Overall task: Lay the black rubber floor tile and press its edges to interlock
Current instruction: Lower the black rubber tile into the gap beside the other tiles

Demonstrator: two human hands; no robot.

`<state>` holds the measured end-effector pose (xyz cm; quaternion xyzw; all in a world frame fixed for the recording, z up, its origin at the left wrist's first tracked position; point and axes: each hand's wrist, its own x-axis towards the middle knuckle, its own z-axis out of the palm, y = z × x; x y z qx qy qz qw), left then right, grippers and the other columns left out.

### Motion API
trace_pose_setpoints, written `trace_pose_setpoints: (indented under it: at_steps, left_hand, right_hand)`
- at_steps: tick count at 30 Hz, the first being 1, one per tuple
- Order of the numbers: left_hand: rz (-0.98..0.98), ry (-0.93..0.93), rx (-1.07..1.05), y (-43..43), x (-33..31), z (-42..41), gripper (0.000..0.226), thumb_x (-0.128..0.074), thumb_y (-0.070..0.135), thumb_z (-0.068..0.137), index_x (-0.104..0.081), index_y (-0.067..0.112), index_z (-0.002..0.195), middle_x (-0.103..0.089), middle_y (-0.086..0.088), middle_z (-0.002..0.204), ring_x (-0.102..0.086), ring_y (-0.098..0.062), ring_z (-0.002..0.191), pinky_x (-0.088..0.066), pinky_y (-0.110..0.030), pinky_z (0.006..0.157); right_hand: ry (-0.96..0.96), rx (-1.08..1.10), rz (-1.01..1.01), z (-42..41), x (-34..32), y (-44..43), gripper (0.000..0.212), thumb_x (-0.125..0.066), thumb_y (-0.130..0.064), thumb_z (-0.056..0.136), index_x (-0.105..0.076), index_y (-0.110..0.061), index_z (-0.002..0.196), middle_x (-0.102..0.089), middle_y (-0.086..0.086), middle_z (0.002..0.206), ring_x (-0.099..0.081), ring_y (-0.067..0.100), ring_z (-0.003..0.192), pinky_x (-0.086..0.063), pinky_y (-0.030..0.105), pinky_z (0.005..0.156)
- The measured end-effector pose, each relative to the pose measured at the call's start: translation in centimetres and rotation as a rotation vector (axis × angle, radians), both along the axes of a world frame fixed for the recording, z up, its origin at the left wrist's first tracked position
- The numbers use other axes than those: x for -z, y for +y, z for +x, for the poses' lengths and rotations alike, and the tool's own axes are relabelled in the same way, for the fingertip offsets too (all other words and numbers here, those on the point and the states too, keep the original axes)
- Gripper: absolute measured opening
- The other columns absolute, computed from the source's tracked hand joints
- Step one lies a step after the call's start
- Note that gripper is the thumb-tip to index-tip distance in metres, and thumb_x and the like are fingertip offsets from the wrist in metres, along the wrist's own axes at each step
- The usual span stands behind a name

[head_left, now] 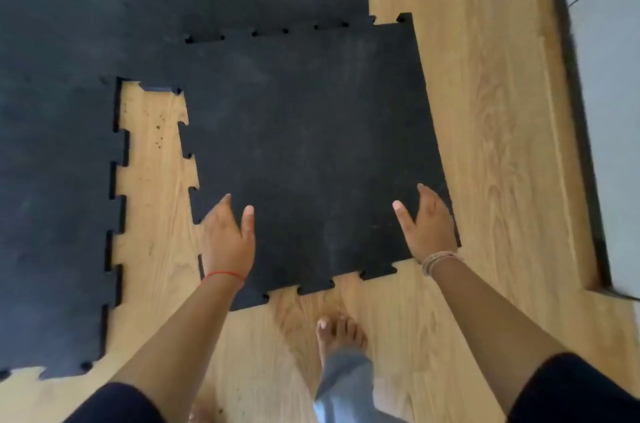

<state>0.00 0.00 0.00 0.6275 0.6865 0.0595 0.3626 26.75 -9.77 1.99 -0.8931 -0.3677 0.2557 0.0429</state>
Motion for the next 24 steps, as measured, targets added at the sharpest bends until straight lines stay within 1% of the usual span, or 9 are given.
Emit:
trace_pose_setpoints:
  at_steps: [4, 7, 9, 11, 15, 17, 20, 22, 24]
  left_hand:
    - [0.127, 0.101, -0.198, -0.4, 3.7, 0.3, 0.064, -0.044, 0.036, 0.093, -0.020, 0.003, 0.143, -0.007, -0.017, 0.154, -0.006, -0.037, 0.140, -0.011, -0.050, 0.113]
    - [0.133, 0.137, -0.337, 0.2, 6.4, 0.3, 0.069, -0.041, 0.040, 0.093, -0.013, 0.003, 0.144, -0.002, -0.017, 0.155, -0.002, -0.037, 0.141, -0.006, -0.050, 0.114]
    - [0.157, 0.141, -0.414, 1.1, 7.8, 0.7, 0.070, -0.041, 0.040, 0.093, -0.012, 0.002, 0.144, -0.006, -0.020, 0.154, -0.004, -0.040, 0.140, -0.006, -0.050, 0.114]
    - [0.190, 0.159, -0.479, 1.6, 8.8, 1.3, 0.070, -0.041, 0.040, 0.093, -0.012, 0.001, 0.143, -0.012, -0.024, 0.151, -0.009, -0.044, 0.137, -0.008, -0.053, 0.112]
    - [0.232, 0.185, -0.535, 2.8, 8.5, 2.0, 0.070, -0.044, 0.043, 0.091, -0.019, -0.002, 0.140, -0.025, -0.031, 0.141, -0.021, -0.049, 0.128, -0.016, -0.057, 0.106]
    - [0.172, 0.178, -0.607, 3.9, 7.4, 1.4, 0.071, -0.046, 0.044, 0.090, -0.024, -0.005, 0.137, -0.030, -0.032, 0.138, -0.024, -0.049, 0.126, -0.020, -0.055, 0.104]
    - [0.061, 0.143, -0.739, 5.9, 6.1, -0.1, 0.071, -0.044, 0.052, 0.087, -0.041, -0.008, 0.125, -0.042, -0.032, 0.130, -0.034, -0.045, 0.122, -0.027, -0.050, 0.100]
    - [-0.002, 0.113, -0.782, 7.1, 6.1, -1.3, 0.072, -0.039, 0.059, 0.086, -0.049, -0.006, 0.115, -0.051, -0.030, 0.122, -0.043, -0.044, 0.114, -0.037, -0.049, 0.094]
    - [-0.053, 0.041, -0.739, 7.6, 6.0, -2.2, 0.073, -0.035, 0.061, 0.086, -0.054, -0.005, 0.109, -0.057, -0.026, 0.115, -0.051, -0.042, 0.104, -0.045, -0.045, 0.084]
  right_hand:
    - [-0.132, 0.056, 0.021, 1.0, 4.4, 0.8, 0.066, -0.045, -0.043, 0.093, -0.028, -0.004, 0.143, -0.014, 0.018, 0.156, -0.012, 0.031, 0.144, -0.016, 0.040, 0.115]
    - [-0.197, 0.190, 0.045, 1.9, 7.1, 1.2, 0.071, -0.043, -0.046, 0.092, -0.021, -0.004, 0.146, -0.009, 0.020, 0.156, -0.007, 0.033, 0.144, -0.011, 0.040, 0.116]
    - [-0.221, 0.261, 0.067, 2.3, 8.2, 1.8, 0.073, -0.042, -0.048, 0.092, -0.017, -0.005, 0.147, -0.011, 0.020, 0.156, -0.009, 0.033, 0.144, -0.011, 0.042, 0.116]
    - [-0.207, 0.297, 0.127, 3.1, 8.9, 2.4, 0.075, -0.043, -0.049, 0.091, -0.020, -0.003, 0.146, -0.019, 0.022, 0.153, -0.016, 0.035, 0.142, -0.013, 0.044, 0.115]
    - [-0.136, 0.311, 0.298, 5.7, 8.4, 4.3, 0.074, -0.054, -0.050, 0.086, -0.035, -0.001, 0.138, -0.041, 0.022, 0.140, -0.034, 0.037, 0.130, -0.025, 0.045, 0.109]
    - [-0.099, 0.341, 0.303, 6.6, 8.2, 5.0, 0.077, -0.060, -0.055, 0.079, -0.044, -0.001, 0.132, -0.049, 0.021, 0.133, -0.040, 0.037, 0.124, -0.031, 0.044, 0.105]
    - [0.008, 0.446, 0.367, 7.3, 7.4, 5.8, 0.073, -0.061, -0.061, 0.073, -0.061, 0.000, 0.112, -0.062, 0.022, 0.116, -0.053, 0.038, 0.109, -0.040, 0.041, 0.096]
    - [0.145, 0.560, 0.385, 7.7, 6.9, 6.4, 0.066, -0.062, -0.052, 0.079, -0.060, 0.004, 0.115, -0.060, 0.024, 0.121, -0.053, 0.039, 0.112, -0.039, 0.039, 0.096]
    - [0.212, 0.676, 0.387, 8.0, 6.6, 6.8, 0.069, -0.062, -0.049, 0.082, -0.054, 0.006, 0.122, -0.053, 0.024, 0.130, -0.049, 0.040, 0.118, -0.036, 0.042, 0.100]
